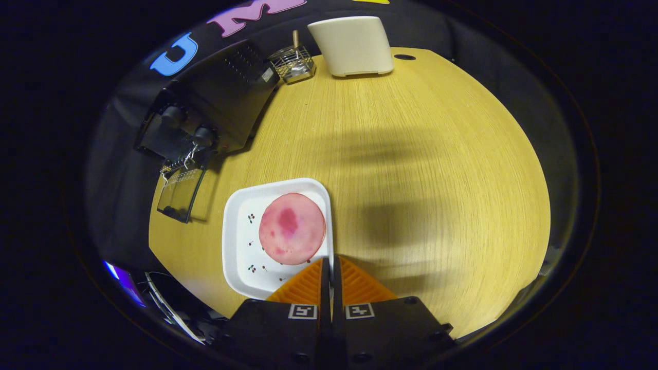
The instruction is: Open the toaster oven, put the food inside, and close the toaster oven door.
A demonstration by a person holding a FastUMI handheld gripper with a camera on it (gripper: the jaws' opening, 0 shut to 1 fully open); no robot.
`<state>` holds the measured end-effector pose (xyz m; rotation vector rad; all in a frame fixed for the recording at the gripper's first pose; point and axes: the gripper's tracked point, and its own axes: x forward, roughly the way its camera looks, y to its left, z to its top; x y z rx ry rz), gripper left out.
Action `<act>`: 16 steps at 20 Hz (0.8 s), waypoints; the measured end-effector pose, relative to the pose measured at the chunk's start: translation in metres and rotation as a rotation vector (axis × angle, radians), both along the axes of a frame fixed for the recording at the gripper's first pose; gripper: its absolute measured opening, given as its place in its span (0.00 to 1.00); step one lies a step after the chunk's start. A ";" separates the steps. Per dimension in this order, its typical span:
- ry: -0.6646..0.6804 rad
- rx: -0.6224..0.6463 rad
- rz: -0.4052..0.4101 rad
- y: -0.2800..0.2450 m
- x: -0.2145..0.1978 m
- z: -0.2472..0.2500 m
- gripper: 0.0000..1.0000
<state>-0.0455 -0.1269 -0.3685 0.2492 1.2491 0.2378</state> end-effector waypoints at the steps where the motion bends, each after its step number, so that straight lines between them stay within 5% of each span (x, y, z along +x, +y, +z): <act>1: 0.009 0.023 -0.017 0.004 -0.003 -0.001 0.05; 16: -0.004 0.309 -0.419 0.047 -0.026 0.049 0.05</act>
